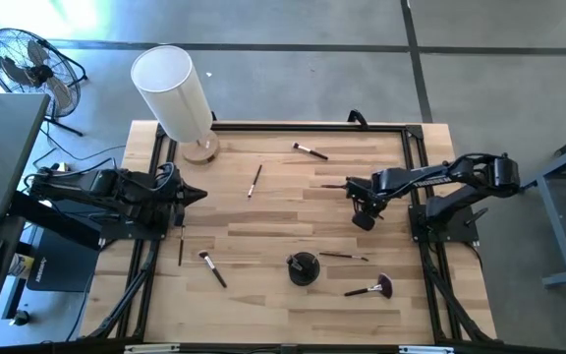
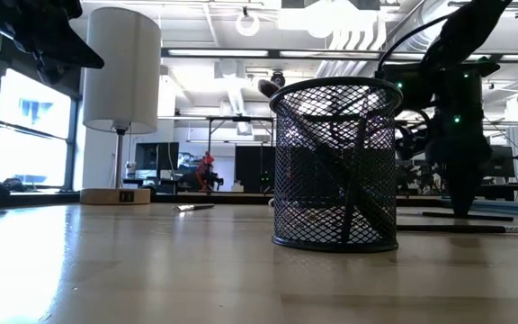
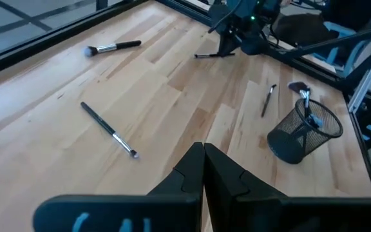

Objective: Pick & Place Makeup Supplies
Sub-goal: Put the makeup brush into the black makeup holder

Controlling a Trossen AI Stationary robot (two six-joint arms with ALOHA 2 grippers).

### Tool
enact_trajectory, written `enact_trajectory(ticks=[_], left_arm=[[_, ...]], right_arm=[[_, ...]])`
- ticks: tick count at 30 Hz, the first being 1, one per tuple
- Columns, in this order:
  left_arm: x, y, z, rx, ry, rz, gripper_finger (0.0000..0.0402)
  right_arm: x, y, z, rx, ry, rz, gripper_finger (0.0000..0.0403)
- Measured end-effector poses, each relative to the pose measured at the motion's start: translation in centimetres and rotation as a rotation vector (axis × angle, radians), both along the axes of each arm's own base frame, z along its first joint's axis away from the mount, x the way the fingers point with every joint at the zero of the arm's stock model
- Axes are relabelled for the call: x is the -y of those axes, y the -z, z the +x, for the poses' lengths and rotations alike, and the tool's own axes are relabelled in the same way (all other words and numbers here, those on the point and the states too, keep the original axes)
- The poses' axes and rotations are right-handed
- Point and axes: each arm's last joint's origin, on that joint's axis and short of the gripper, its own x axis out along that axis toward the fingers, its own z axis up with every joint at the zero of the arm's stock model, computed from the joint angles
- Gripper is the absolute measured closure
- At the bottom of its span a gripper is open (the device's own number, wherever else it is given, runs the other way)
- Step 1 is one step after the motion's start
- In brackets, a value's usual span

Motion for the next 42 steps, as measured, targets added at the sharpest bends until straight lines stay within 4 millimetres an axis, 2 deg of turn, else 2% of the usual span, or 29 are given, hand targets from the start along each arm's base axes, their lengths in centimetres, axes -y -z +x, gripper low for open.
enact_trajectory(ticks=[5,10,14,19,24,32,39,42], left_arm=[[0.0,0.0,0.0,0.005,-0.009,-0.021,0.0401],[0.0,0.0,0.0,0.01,-0.021,-0.045,0.0401],[0.0,0.0,0.0,0.015,-0.041,-0.057,0.0401],[0.0,0.0,0.0,0.015,-0.043,-0.058,0.0401],[-0.1,0.0,0.0,0.017,-0.053,-0.059,0.0401],[-0.1,0.0,0.0,0.02,-0.074,-0.049,0.0401],[-0.1,0.0,0.0,0.022,-0.08,-0.06,0.0401],[-0.1,0.0,0.0,0.02,-0.083,-0.066,0.0401]], right_arm=[[0.0,-0.1,-0.1,0.0,0.002,-0.005,0.0302],[0.1,-1.4,0.0,0.058,0.002,-0.007,0.0268],[1.1,-3.7,1.1,0.22,-0.02,-0.057,0.0252],[2.5,-4.9,2.6,0.424,0.027,-0.135,0.0247],[3.5,-3.9,3.3,0.42,0.093,-0.119,0.0254],[5.1,-2.5,4.9,0.283,0.073,-0.091,0.0272],[6.5,-0.8,5.6,0.184,0.089,-0.036,0.0291],[6.8,-0.2,5.4,0.16,0.108,0.0,0.0313]])
